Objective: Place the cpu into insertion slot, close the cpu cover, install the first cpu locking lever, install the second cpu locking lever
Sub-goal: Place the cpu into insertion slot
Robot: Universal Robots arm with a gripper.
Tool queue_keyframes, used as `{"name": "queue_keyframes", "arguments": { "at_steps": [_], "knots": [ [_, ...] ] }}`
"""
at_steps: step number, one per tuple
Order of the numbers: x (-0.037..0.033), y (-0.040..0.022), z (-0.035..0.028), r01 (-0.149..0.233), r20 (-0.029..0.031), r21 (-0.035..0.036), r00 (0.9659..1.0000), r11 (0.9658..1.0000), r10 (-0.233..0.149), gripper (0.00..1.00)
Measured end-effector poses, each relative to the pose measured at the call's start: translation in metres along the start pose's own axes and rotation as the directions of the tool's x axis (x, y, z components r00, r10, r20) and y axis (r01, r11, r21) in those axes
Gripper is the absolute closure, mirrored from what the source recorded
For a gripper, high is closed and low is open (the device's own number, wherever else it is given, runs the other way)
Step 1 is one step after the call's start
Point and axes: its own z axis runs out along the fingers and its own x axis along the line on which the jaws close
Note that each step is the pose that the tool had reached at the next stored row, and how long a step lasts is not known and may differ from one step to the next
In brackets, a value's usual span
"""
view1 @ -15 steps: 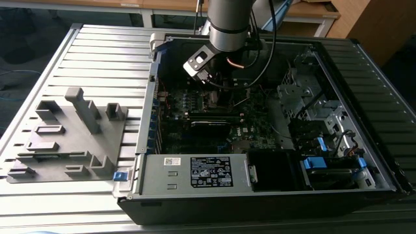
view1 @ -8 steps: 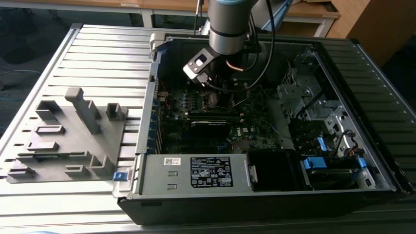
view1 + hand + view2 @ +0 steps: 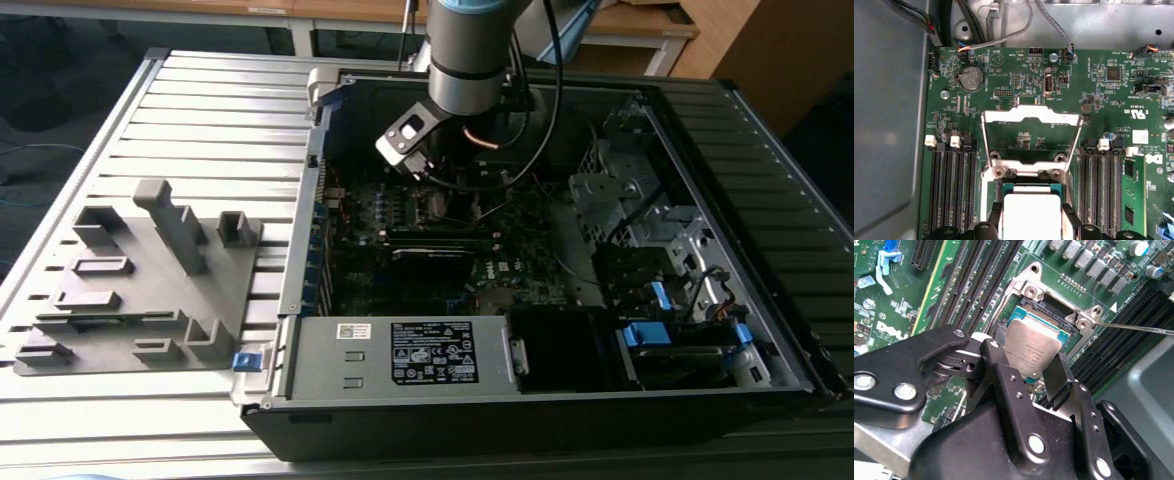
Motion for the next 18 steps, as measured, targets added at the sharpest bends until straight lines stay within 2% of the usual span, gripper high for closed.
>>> {"name": "queue_keyframes", "arguments": {
  "at_steps": [10,18],
  "knots": [
    [0.0013,-0.0019,0.0022,-0.012,0.0005,-0.0002,0.9999,0.9999,0.012,0.46],
    [0.0019,-0.0021,0.0036,-0.012,-0.0019,-0.0001,0.9999,0.9999,0.012,0.46]
  ]
}}
